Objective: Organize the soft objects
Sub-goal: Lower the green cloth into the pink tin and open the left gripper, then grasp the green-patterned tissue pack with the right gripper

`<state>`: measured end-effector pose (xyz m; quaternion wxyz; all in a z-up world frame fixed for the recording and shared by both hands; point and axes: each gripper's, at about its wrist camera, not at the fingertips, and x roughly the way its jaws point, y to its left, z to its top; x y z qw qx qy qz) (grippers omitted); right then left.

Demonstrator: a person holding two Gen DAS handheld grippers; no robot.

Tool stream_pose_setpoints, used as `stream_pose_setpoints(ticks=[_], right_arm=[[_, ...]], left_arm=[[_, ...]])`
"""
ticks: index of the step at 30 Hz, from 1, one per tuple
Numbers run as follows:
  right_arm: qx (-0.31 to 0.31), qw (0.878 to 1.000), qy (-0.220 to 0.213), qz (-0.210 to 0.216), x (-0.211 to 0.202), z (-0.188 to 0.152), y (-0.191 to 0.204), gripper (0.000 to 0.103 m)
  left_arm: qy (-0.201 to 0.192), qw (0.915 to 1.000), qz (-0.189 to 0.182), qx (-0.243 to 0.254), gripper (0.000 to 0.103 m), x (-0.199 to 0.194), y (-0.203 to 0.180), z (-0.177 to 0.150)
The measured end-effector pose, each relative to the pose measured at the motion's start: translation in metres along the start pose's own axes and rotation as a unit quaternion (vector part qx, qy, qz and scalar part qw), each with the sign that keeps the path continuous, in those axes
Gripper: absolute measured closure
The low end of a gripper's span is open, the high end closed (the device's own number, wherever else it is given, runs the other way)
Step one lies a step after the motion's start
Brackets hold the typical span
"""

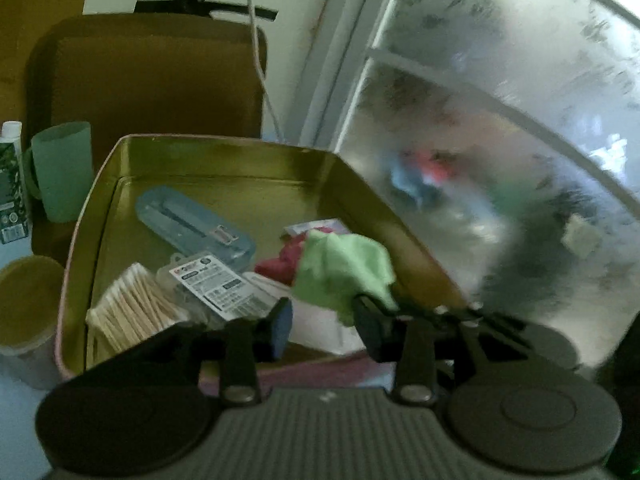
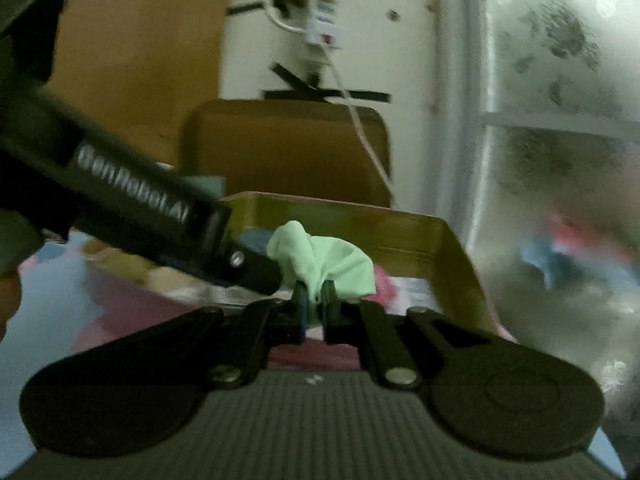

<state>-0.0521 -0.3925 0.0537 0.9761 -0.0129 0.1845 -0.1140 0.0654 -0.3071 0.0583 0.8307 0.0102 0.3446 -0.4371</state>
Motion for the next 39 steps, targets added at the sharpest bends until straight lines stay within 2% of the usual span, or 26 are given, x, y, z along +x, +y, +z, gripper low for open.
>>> stream_pose_setpoints(ticks=[1, 2, 3, 5, 9, 12, 15, 17, 19, 21, 25, 28, 29, 31, 32, 33, 37, 39], right_arm=[[0.002, 1.0, 0.002, -0.006, 0.003, 0.0, -0.004, 0.089], [0.003, 1.0, 0.003, -0.011, 0.006, -0.001, -0.006, 0.082], [0.003, 1.0, 0.005, -0.016, 0.008, -0.001, -0.007, 0.064], [0.006, 1.0, 0.001, -0.027, 0.005, -0.005, -0.009, 0.047], [0.022, 0.999, -0.013, -0.032, -0.003, -0.006, -0.013, 0.047], [0.041, 0.998, -0.034, -0.028, -0.018, -0.001, -0.01, 0.047], [0.063, 0.996, -0.065, -0.007, -0.037, 0.003, 0.0, 0.047], [0.078, 0.994, -0.065, 0.036, -0.044, 0.005, 0.014, 0.047], [0.082, 0.991, -0.045, 0.095, -0.044, 0.005, 0.036, 0.047], [0.067, 0.984, -0.01, 0.163, -0.039, 0.005, 0.067, 0.047], [0.02, 0.954, 0.08, 0.287, -0.02, 0.0, 0.143, 0.046], [-0.011, 0.933, 0.121, 0.338, -0.009, 0.0, 0.195, 0.04], [-0.023, 0.929, 0.124, 0.347, -0.006, 0.0, 0.21, 0.036], [-0.049, 0.925, 0.126, 0.356, -0.001, 0.003, 0.237, 0.03], [-0.06, 0.923, 0.127, 0.357, 0.002, 0.003, 0.249, 0.029], [-0.07, 0.922, 0.131, 0.358, 0.007, 0.004, 0.26, 0.029], [-0.083, 0.919, 0.153, 0.354, 0.028, 0.004, 0.286, 0.029], [-0.084, 0.918, 0.164, 0.352, 0.036, 0.003, 0.293, 0.029]], left_arm=[[0.003, 1.0, 0.003, -0.003, 0.067, 0.004, 0.0, -0.001], [0.006, 1.0, 0.004, -0.005, 0.066, 0.008, 0.0, -0.003], [0.009, 0.9999, 0.006, -0.008, 0.064, 0.01, 0.001, -0.004], [0.009, 0.9999, 0.012, -0.007, 0.059, 0.011, 0.003, -0.006], [0.002, 0.9998, 0.015, -0.008, 0.058, 0.002, 0.005, -0.009], [-0.017, 0.9998, 0.01, -0.009, 0.058, -0.024, 0.007, -0.013], [-0.053, 0.9985, 0.016, -0.003, 0.055, -0.069, 0.014, -0.029], [-0.071, 0.997, 0.028, -0.005, 0.054, -0.101, 0.026, -0.044], [-0.086, 0.9945, 0.058, -0.014, 0.053, -0.134, 0.046, -0.063], [-0.091, 0.9901, 0.103, -0.029, 0.053, -0.162, 0.072, -0.081], [-0.085, 0.9757, 0.187, -0.077, 0.053, -0.205, 0.131, -0.108], [-0.073, 0.9663, 0.217, -0.117, 0.053, -0.224, 0.173, -0.122], [-0.07, 0.9644, 0.224, -0.123, 0.05, -0.226, 0.181, -0.126], [-0.069, 0.961, 0.232, -0.135, 0.033, -0.23, 0.198, -0.132], [-0.071, 0.9595, 0.233, -0.141, 0.019, -0.231, 0.204, -0.134], [-0.075, 0.9588, 0.232, -0.146, 0.016, -0.231, 0.209, -0.137], [-0.06, 0.9625, 0.216, -0.153, 0.018, -0.218, 0.214, -0.14], [-0.047, 0.9649, 0.197, -0.167, 0.033, -0.211, 0.217, -0.142]])
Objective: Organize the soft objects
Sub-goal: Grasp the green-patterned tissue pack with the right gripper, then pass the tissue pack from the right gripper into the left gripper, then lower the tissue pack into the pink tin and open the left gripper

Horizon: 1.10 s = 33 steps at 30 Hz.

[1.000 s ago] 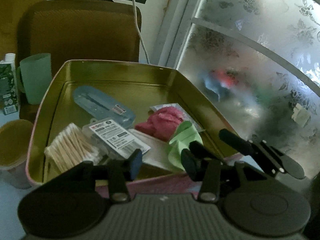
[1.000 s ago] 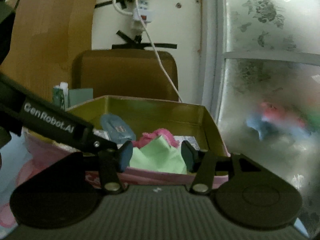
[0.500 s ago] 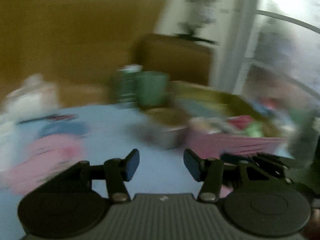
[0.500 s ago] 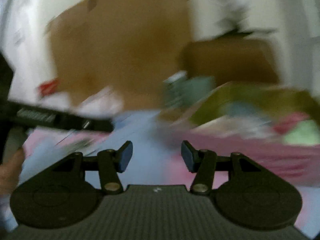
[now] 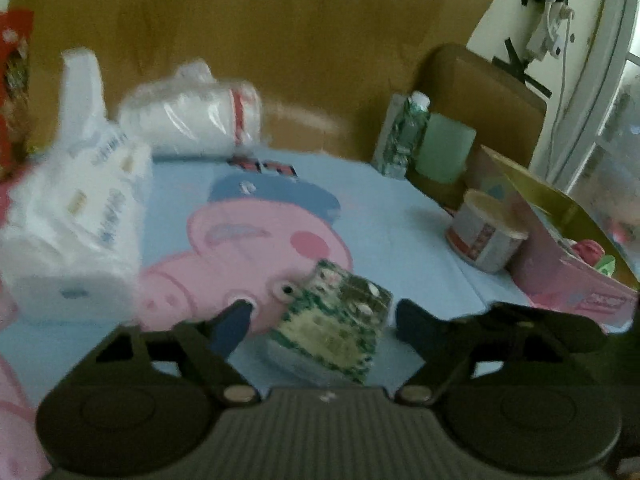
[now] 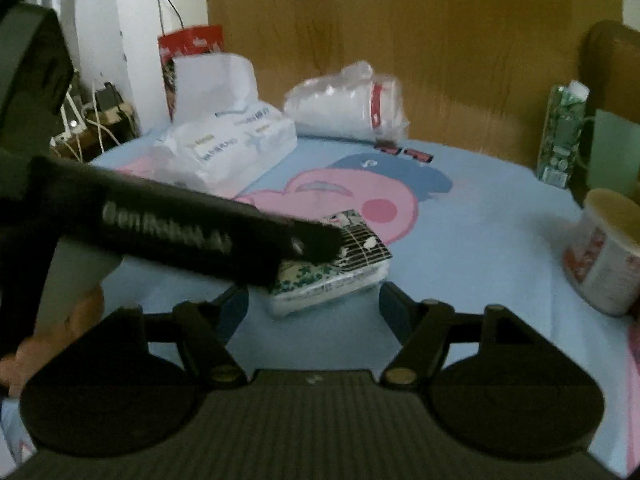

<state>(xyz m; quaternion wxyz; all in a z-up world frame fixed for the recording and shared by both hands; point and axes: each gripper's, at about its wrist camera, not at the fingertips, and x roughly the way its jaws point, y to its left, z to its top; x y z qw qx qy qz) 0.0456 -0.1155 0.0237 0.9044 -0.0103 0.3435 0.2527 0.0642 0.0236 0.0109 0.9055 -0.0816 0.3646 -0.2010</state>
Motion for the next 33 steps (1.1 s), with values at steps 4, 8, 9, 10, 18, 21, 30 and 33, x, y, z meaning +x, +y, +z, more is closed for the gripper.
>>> stream_pose_setpoints(ticks=[4, 8, 9, 10, 18, 21, 30, 33], right_arm=[[-0.005, 1.0, -0.006, -0.006, -0.004, -0.005, 0.003, 0.046], [-0.01, 0.999, -0.031, -0.032, -0.029, -0.019, -0.002, 0.052], [-0.017, 0.998, -0.042, -0.041, -0.037, -0.024, -0.004, 0.053], [-0.026, 0.997, -0.054, -0.054, -0.046, -0.028, -0.004, 0.053], [-0.031, 0.972, -0.16, -0.167, -0.129, -0.04, -0.056, 0.053], [-0.005, 0.963, -0.176, -0.204, -0.156, -0.04, -0.098, 0.053], [0.088, 0.948, -0.134, -0.276, -0.173, -0.043, -0.226, 0.048], [0.08, 0.931, -0.133, -0.331, -0.171, -0.049, -0.244, 0.039]], left_arm=[[0.009, 0.9997, -0.022, -0.007, 0.04, 0.007, -0.011, -0.011], [0.009, 0.999, -0.043, 0.004, 0.04, 0.002, -0.038, -0.019], [0.009, 0.9985, -0.053, 0.008, 0.04, 0.001, -0.046, -0.019], [0.01, 0.998, -0.061, 0.014, 0.04, 0.001, -0.055, -0.018], [-0.02, 0.9844, -0.126, 0.121, 0.04, 0.009, -0.174, 0.024], [-0.017, 0.9769, -0.144, 0.157, 0.039, 0.037, -0.224, 0.041], [0.029, 0.9753, -0.144, 0.165, 0.033, 0.145, -0.318, 0.071], [0.027, 0.9781, -0.126, 0.164, 0.023, 0.163, -0.328, 0.072]])
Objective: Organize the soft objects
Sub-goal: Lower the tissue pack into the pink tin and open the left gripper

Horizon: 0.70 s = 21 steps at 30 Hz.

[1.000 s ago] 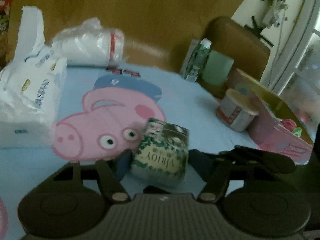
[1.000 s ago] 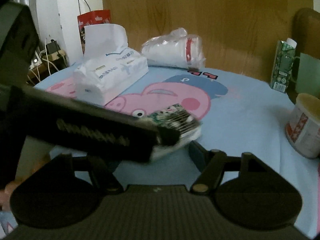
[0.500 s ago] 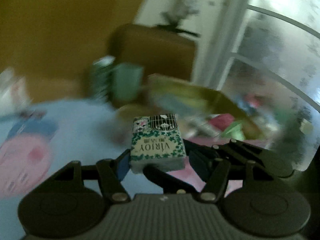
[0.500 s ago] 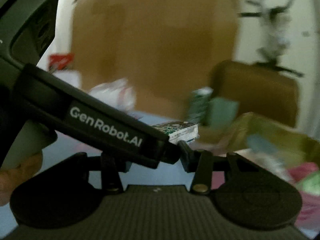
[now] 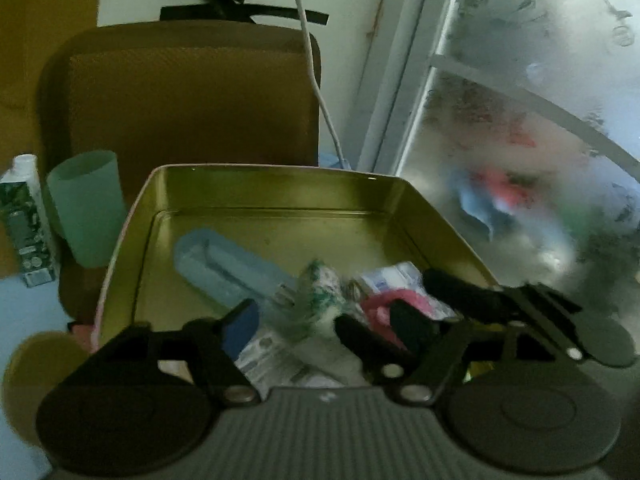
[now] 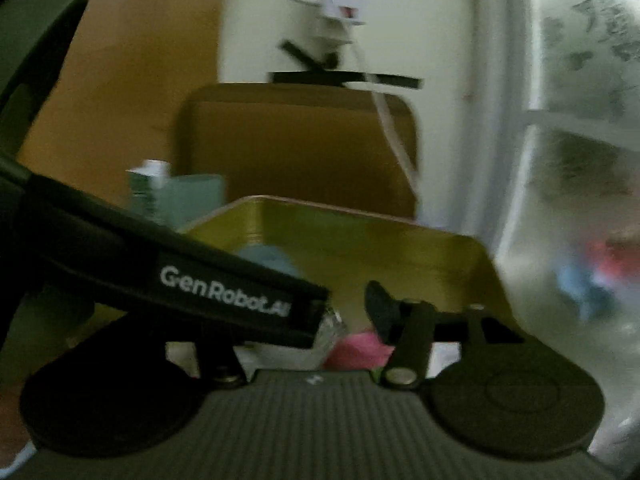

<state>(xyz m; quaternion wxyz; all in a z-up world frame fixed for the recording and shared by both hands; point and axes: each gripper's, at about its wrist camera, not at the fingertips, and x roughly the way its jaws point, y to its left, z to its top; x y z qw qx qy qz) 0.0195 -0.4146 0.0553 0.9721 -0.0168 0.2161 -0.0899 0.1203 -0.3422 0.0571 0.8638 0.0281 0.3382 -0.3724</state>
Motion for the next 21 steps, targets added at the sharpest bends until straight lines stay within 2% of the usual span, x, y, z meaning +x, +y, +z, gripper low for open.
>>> stream_pose_setpoints(ticks=[2, 5, 7, 11, 18, 21], right_arm=[[0.013, 1.0, -0.007, -0.004, -0.001, -0.005, -0.009, 0.039], [0.026, 0.999, -0.025, -0.004, -0.014, -0.014, -0.014, 0.039], [0.036, 0.999, -0.038, 0.007, -0.028, -0.019, -0.013, 0.039], [0.059, 0.996, -0.055, 0.033, -0.056, -0.027, -0.007, 0.037], [0.12, 0.988, -0.069, 0.062, -0.099, -0.043, 0.007, 0.032], [0.148, 0.984, -0.075, 0.061, -0.119, -0.053, 0.014, 0.029]], left_arm=[[0.0, 1.0, -0.007, 0.002, 0.023, 0.001, -0.003, -0.001], [-0.018, 0.9989, 0.018, 0.038, 0.023, -0.008, -0.018, -0.004], [-0.033, 0.9982, 0.019, 0.046, 0.023, -0.024, -0.022, -0.006], [-0.056, 0.9971, 0.037, 0.036, 0.011, -0.058, -0.021, -0.011], [-0.072, 0.9922, 0.086, 0.053, 0.0, -0.12, -0.011, -0.047], [-0.075, 0.9898, 0.106, 0.058, 0.0, -0.143, -0.006, -0.067]])
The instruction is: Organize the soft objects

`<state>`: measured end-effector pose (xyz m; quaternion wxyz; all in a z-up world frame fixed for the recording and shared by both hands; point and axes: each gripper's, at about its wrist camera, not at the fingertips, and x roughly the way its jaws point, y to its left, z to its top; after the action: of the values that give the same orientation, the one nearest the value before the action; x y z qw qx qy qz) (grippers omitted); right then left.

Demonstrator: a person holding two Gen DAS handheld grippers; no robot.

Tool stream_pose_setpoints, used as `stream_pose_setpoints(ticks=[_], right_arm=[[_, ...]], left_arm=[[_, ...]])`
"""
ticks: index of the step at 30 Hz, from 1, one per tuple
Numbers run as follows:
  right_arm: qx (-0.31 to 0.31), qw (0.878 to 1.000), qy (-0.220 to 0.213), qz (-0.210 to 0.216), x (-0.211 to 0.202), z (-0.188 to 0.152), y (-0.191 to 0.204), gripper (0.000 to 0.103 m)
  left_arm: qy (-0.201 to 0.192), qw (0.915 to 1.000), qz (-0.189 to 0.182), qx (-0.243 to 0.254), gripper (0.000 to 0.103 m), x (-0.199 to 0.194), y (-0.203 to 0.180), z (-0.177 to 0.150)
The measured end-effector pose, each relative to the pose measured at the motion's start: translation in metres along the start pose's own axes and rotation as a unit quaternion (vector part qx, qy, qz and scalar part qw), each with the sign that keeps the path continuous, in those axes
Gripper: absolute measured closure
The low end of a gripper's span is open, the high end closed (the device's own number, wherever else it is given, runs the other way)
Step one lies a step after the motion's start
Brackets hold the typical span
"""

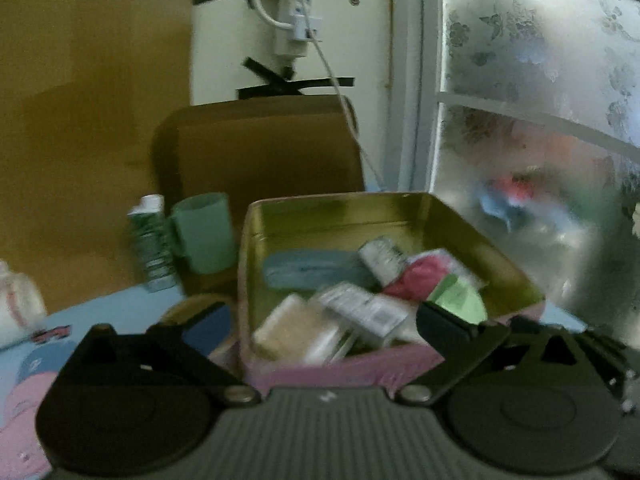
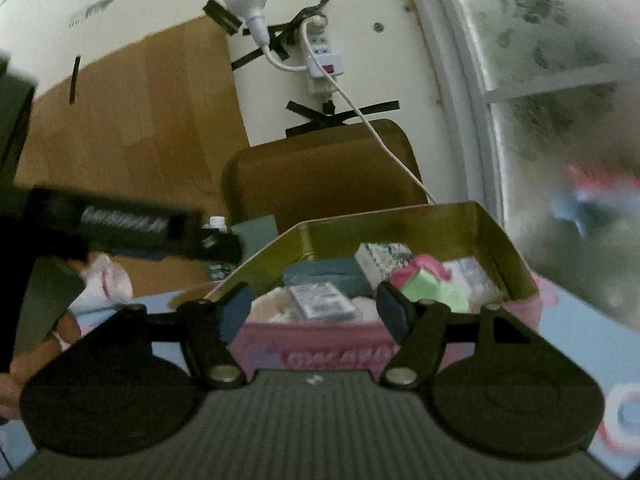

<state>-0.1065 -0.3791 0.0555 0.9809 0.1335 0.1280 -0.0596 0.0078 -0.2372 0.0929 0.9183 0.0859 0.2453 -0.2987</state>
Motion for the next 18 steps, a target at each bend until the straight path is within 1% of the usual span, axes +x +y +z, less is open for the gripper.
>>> stream_pose_setpoints(ticks=[2, 4, 6, 9, 11, 14, 18], right_arm=[[0.027, 1.0, 0.001, -0.004, -0.012, -0.006, 0.003, 0.028], [0.058, 0.998, 0.01, -0.001, -0.021, -0.012, 0.007, 0.024], [0.078, 0.997, 0.018, 0.0, -0.027, -0.015, 0.011, 0.02], [0.089, 0.996, 0.029, -0.002, -0.037, -0.019, 0.02, 0.014], [0.094, 0.995, 0.032, -0.001, -0.046, -0.021, 0.025, 0.012], [0.103, 0.994, 0.038, 0.0, -0.053, -0.023, 0.031, 0.01], [0.114, 0.992, 0.047, 0.002, -0.059, -0.024, 0.036, 0.009]], left_arm=[[0.005, 0.9998, 0.016, -0.007, 0.0, -0.014, 0.006, -0.013], [0.013, 0.9993, 0.031, -0.019, 0.0, -0.026, 0.011, -0.025], [0.019, 0.9986, 0.038, -0.032, 0.0, -0.037, 0.015, -0.037], [0.045, 0.9969, 0.05, -0.042, 0.0, -0.047, 0.019, -0.052], [0.059, 0.9955, 0.053, -0.052, 0.0, -0.051, 0.023, -0.06], [0.065, 0.9933, 0.065, -0.07, 0.0, -0.059, 0.03, -0.072], [0.063, 0.9923, 0.078, -0.074, 0.0, -0.071, 0.036, -0.081]])
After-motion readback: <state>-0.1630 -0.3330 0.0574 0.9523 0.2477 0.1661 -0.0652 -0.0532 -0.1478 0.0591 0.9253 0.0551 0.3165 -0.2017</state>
